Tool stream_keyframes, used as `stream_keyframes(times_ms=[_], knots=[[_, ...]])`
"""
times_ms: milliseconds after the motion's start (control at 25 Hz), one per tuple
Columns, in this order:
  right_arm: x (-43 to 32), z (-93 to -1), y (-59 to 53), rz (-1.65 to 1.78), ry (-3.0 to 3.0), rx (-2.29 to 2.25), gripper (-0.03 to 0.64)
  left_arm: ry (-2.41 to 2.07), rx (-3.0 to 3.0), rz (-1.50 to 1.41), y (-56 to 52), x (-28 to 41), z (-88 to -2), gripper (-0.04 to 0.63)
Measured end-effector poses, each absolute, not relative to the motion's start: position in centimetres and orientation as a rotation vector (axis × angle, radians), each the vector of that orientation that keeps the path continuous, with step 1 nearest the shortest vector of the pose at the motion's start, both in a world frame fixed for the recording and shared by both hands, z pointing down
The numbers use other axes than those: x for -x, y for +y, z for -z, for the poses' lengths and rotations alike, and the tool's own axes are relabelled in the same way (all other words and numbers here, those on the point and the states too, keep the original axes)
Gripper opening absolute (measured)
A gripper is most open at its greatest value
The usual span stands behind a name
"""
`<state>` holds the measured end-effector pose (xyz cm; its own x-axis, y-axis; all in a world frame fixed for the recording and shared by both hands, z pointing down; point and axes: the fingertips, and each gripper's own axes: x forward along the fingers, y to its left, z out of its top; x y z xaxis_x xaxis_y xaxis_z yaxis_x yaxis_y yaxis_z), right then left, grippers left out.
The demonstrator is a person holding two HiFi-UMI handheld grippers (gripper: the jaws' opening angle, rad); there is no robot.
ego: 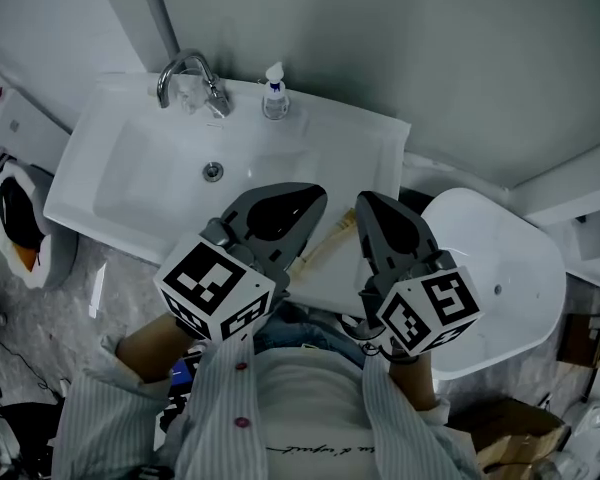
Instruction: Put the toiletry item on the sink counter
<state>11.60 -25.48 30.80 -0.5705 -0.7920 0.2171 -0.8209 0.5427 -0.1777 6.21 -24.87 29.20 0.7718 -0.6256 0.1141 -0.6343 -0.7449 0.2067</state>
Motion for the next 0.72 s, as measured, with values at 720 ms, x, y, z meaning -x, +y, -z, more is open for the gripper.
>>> stream_keyframes(times_ms=[720], knots=[[-12.8, -31.4, -25.2, -0.419, -2.645, -1.417, 0.008, -0.958, -2.753, -0.045, -24.9, -7.3, -29.1, 0.021]])
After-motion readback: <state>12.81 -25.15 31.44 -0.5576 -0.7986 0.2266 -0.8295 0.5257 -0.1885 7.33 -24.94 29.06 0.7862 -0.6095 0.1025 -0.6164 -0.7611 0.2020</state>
